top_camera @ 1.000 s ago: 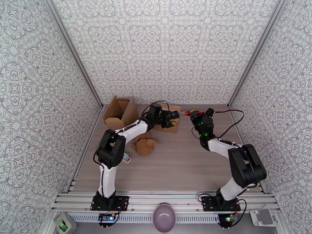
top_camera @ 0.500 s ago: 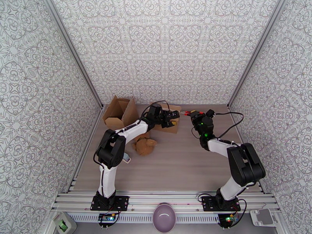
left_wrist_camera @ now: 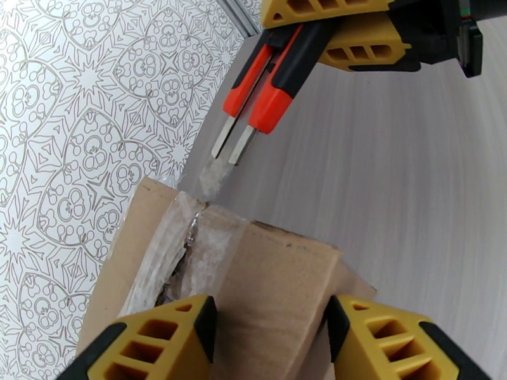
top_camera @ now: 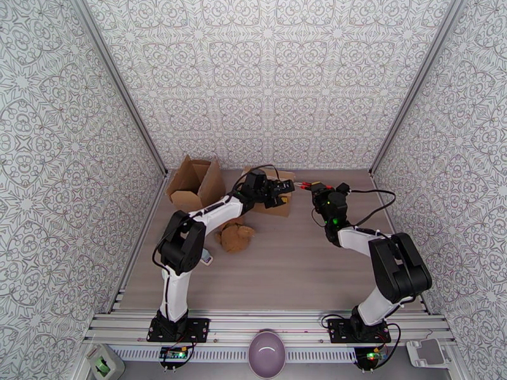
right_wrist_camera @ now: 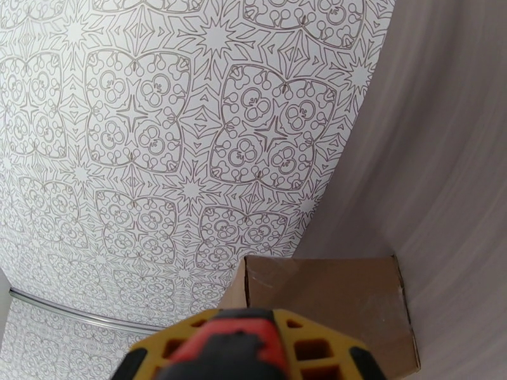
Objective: Unpack the express box
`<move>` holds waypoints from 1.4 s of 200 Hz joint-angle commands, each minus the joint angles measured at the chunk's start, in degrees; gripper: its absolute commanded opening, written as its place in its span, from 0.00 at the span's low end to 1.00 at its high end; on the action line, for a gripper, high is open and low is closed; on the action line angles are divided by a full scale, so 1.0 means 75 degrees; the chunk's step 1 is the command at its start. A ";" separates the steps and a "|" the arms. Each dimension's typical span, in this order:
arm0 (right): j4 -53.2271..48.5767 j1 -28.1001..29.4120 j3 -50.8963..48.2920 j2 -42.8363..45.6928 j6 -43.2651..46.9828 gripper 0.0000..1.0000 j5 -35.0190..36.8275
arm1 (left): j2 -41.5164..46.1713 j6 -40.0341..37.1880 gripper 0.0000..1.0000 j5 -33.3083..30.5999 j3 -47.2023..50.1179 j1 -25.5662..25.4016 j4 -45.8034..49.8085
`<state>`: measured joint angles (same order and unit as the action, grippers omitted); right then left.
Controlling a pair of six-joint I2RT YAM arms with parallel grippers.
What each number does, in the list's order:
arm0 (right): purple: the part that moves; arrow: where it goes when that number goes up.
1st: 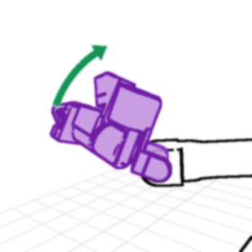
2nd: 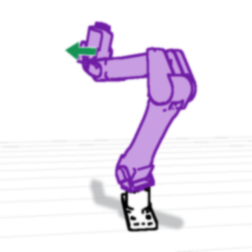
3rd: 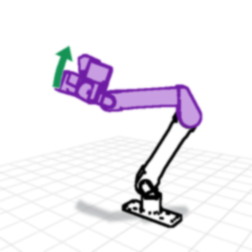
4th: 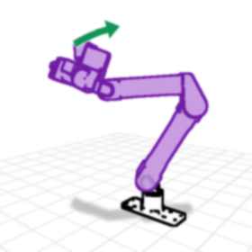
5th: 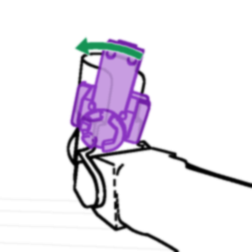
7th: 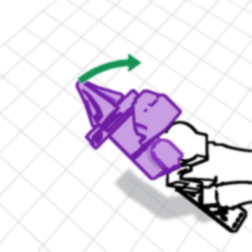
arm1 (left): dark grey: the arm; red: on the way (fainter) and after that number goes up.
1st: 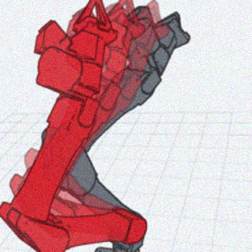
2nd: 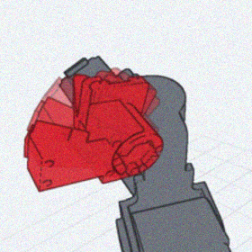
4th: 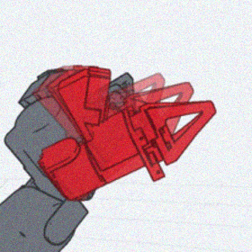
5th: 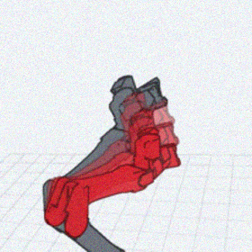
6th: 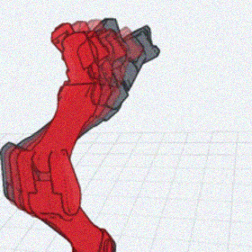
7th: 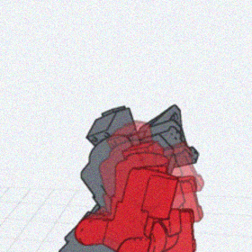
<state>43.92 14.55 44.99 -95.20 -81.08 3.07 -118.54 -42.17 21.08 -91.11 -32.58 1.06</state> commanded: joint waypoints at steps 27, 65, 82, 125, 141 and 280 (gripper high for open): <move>-0.0861 0.0263 -0.0353 0.0443 -0.0112 0.00 -0.1048 | -0.0454 0.0267 0.52 -0.1084 -0.0498 -0.0016 -0.0425; -0.0934 0.0310 -0.0448 0.0552 -0.0147 0.00 -0.1165 | -0.0519 0.0395 0.52 -0.1302 -0.0626 -0.0004 -0.0434; -0.1021 0.0325 -0.0510 0.0632 -0.0135 0.00 -0.1173 | -0.0557 0.0443 0.52 -0.1442 -0.0706 0.0002 -0.0434; -0.1081 0.0369 -0.0574 0.0765 -0.0168 0.00 -0.1169 | -0.0621 0.0536 0.51 -0.1703 -0.0836 0.0011 -0.0411; -0.1031 0.0433 -0.0545 0.0752 -0.0238 0.00 -0.1211 | -0.0650 0.0537 0.51 -0.1806 -0.0879 -0.0019 -0.0407; -0.3039 -0.0677 -0.0671 0.2657 0.2185 0.00 0.0112 | 0.0007 -0.0118 0.53 -0.0278 -0.0267 -0.0064 0.0455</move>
<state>29.74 12.38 39.55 -80.55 -73.95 0.89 -120.62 -42.28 18.83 -93.89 -33.95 0.64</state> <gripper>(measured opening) 0.201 0.525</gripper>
